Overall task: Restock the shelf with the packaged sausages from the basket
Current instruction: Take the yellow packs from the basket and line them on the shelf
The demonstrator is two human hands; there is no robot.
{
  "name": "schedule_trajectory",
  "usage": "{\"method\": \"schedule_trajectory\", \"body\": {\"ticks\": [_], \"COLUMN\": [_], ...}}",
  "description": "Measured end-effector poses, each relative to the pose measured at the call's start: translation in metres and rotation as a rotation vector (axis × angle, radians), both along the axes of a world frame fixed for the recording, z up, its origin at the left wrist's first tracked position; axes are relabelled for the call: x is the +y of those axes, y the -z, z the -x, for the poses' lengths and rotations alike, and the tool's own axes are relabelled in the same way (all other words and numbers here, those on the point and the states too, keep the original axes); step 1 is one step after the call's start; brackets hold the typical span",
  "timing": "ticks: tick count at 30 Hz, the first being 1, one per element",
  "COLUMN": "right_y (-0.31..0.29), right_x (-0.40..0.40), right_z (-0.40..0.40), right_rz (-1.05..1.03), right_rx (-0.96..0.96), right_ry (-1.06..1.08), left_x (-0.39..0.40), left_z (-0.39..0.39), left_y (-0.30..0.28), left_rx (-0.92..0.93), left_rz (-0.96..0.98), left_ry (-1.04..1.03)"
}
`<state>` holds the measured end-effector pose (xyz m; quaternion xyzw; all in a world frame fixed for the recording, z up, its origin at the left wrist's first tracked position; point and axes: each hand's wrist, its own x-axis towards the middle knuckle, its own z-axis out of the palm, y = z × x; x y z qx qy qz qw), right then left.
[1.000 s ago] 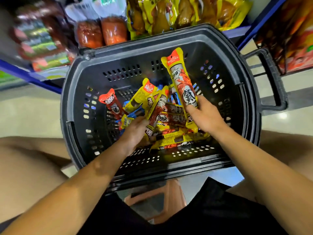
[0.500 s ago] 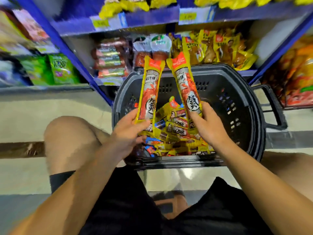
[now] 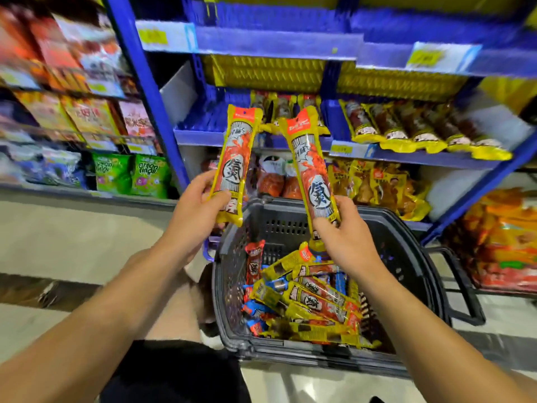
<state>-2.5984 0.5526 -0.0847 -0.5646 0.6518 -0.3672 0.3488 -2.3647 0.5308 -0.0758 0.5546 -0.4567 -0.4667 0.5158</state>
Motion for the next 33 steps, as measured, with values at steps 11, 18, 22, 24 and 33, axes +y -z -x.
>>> {"method": "schedule_trajectory", "body": {"ticks": [11, 18, 22, 24, 33], "right_y": [-0.039, -0.049, -0.048, -0.047, -0.042], "right_x": [-0.073, -0.096, -0.102, -0.103, -0.103], "right_z": [-0.023, -0.04, -0.043, -0.044, -0.048], "right_rz": [0.083, 0.07, 0.108, 0.11, 0.086], "right_rx": [0.117, 0.103, 0.096, 0.095, 0.06], "right_ry": [-0.027, 0.009, 0.029, 0.035, 0.01], "left_x": [-0.113, -0.16, -0.166, -0.165, -0.178], "left_z": [-0.038, -0.041, -0.048, -0.054, -0.055], "left_y": [-0.03, -0.036, -0.035, -0.034, -0.022], "left_rx": [-0.108, -0.614, -0.803, -0.79, -0.901], "left_rz": [-0.067, -0.06, 0.1, 0.137, 0.209], "left_ry": [-0.02, -0.078, -0.086, -0.026, 0.074]}}
